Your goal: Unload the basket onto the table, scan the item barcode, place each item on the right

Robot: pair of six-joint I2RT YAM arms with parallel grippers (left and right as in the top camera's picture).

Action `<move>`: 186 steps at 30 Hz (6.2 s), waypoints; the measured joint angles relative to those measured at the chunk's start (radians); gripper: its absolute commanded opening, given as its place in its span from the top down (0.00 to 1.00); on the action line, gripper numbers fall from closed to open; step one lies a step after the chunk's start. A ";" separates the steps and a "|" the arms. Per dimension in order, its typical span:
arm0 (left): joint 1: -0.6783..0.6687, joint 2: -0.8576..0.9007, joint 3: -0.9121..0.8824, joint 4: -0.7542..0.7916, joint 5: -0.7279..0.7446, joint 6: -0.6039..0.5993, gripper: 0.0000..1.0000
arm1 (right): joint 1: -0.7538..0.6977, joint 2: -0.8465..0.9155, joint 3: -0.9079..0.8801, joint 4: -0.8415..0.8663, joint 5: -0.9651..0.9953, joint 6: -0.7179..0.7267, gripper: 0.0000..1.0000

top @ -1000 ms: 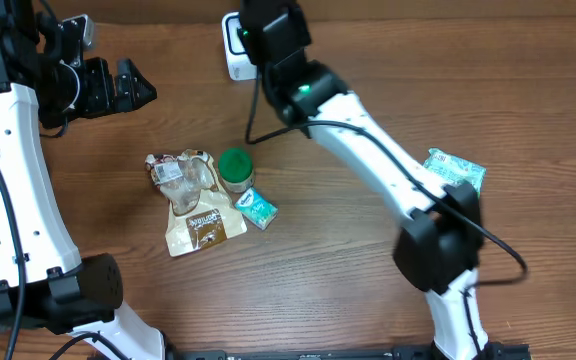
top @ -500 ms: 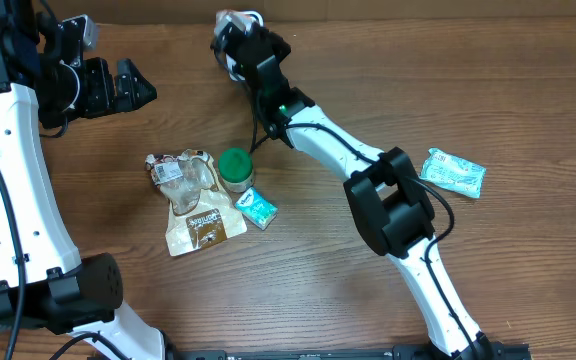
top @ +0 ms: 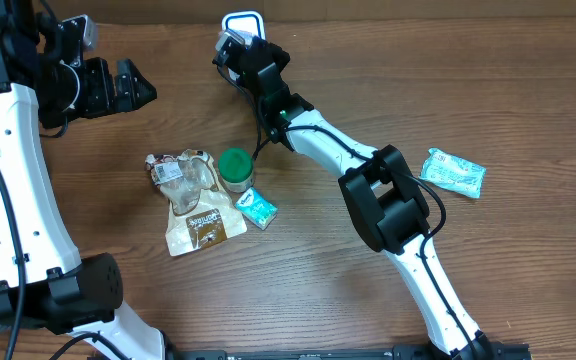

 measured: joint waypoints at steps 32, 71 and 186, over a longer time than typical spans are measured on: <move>0.000 0.000 0.000 0.000 0.000 0.000 0.01 | -0.049 -0.694 0.004 -1.022 -0.352 0.738 0.96; 0.000 0.000 0.000 0.000 0.000 0.000 0.00 | -0.671 -0.787 -0.863 -1.025 -0.504 1.339 0.62; 0.000 0.000 0.000 0.000 0.000 0.000 0.01 | 0.200 -0.624 -0.657 -1.020 -0.818 1.306 0.96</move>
